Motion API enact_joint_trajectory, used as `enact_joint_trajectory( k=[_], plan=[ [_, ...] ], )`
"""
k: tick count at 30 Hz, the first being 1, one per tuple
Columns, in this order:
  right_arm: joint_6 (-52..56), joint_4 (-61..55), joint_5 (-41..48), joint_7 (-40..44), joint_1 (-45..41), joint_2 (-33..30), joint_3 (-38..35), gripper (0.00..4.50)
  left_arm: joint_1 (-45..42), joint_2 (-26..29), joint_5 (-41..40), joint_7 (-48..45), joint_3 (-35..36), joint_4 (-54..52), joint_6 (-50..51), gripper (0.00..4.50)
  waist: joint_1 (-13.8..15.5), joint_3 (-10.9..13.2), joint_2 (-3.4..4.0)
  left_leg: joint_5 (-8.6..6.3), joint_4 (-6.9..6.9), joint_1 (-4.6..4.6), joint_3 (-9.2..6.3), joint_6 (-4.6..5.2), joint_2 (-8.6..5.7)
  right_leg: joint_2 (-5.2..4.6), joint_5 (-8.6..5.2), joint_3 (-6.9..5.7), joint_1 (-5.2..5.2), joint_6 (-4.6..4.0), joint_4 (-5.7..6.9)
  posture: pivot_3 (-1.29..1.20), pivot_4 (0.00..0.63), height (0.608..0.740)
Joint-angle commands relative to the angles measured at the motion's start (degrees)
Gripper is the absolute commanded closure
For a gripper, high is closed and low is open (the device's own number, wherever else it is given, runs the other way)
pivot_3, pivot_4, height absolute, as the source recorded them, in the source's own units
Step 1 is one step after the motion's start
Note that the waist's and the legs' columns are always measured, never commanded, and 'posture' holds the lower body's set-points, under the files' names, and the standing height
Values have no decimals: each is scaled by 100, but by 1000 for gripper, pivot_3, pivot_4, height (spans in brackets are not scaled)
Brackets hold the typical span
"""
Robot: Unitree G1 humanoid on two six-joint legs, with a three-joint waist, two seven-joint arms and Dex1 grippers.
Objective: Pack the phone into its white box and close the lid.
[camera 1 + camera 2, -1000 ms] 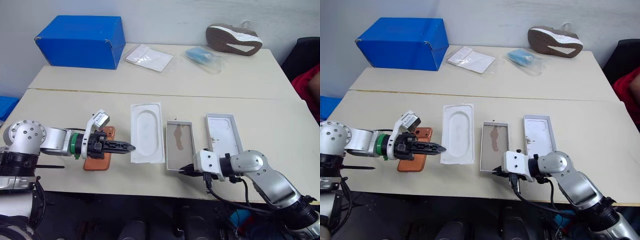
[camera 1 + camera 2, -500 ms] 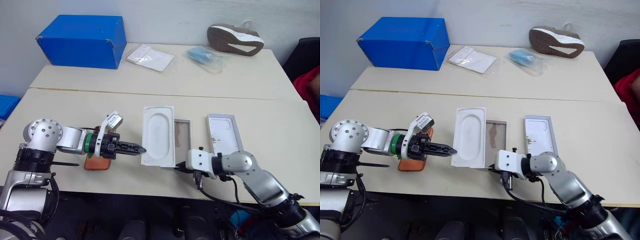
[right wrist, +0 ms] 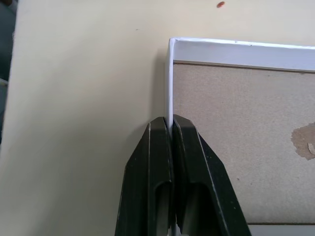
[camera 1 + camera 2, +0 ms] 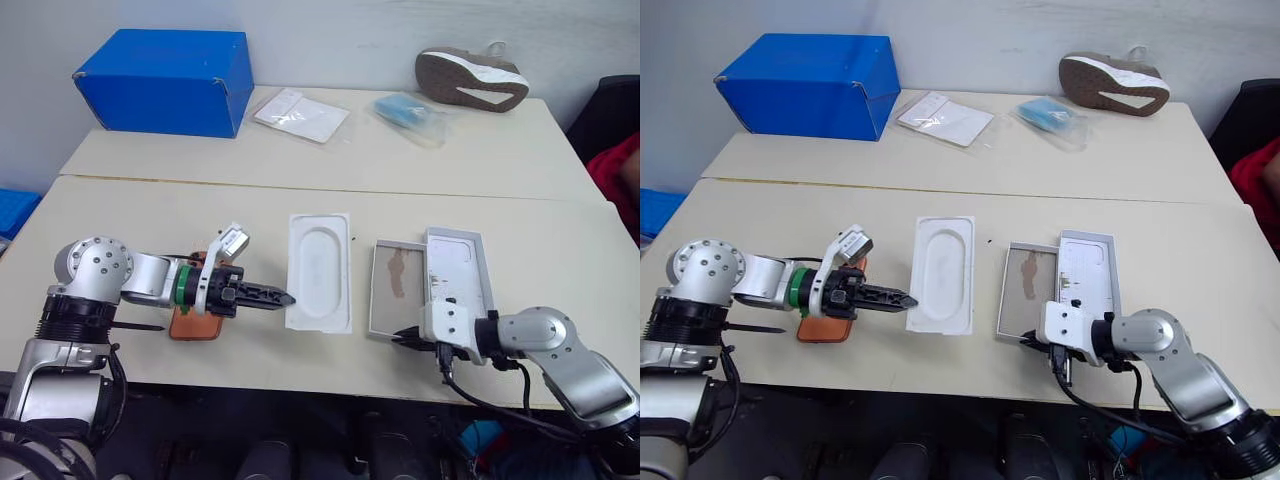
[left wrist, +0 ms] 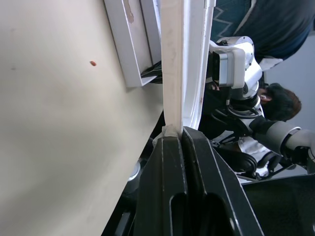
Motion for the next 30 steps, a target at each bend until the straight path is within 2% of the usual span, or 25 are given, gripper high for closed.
enact_joint_trajectory(
  k=[1,10,13,18,22,24,25,30],
  plan=[
    [-228,-106,-9,121,1,31,91,4460,-212,-103,-7,-91,1,-60,4,4500,-1,0,0,0,0,0,0,0,0,0,0,0,0,0,0,0,150,740],
    [56,-112,-42,15,-63,250,263,4460,-516,-610,226,-35,-320,46,4,4500,0,0,0,1,2,1,0,-1,0,0,0,-1,0,0,3,0,150,740],
    [138,-163,-46,-40,-37,270,252,3825,-597,-771,409,-9,-420,134,4,4500,1,0,0,1,3,2,0,-1,0,0,0,-2,1,0,4,0,150,740],
    [388,-756,178,-134,180,103,-156,2215,-762,-1117,717,-34,-552,325,4,4500,10,0,0,1,4,1,0,-2,0,0,0,-3,1,0,4,0,150,740],
    [920,-1620,760,-204,558,-84,-936,842,-936,-1413,917,-66,-644,583,4,4500,87,2,1,1,5,-4,-1,-2,-2,-1,1,-7,0,1,0,0,150,740],
    [1227,-2075,1238,-175,943,-194,-1733,186,-1035,-1626,1128,-17,-704,750,4,4500,126,2,1,1,6,-3,-2,-2,-1,0,1,-9,3,2,-4,0,150,740],
    [1360,-2250,1445,-153,1132,-235,-2107,41,-1069,-1719,1239,8,-714,818,4,4500,149,2,1,0,5,-3,-3,-3,0,1,1,-10,4,2,-5,0,150,740],
    [1869,-2771,2273,77,2299,-198,-4085,41,-1305,-2150,1720,144,-728,1286,4,4500,179,4,-3,-1,4,-14,-17,-4,0,1,3,-23,9,6,-19,0,150,740]
  ],
)
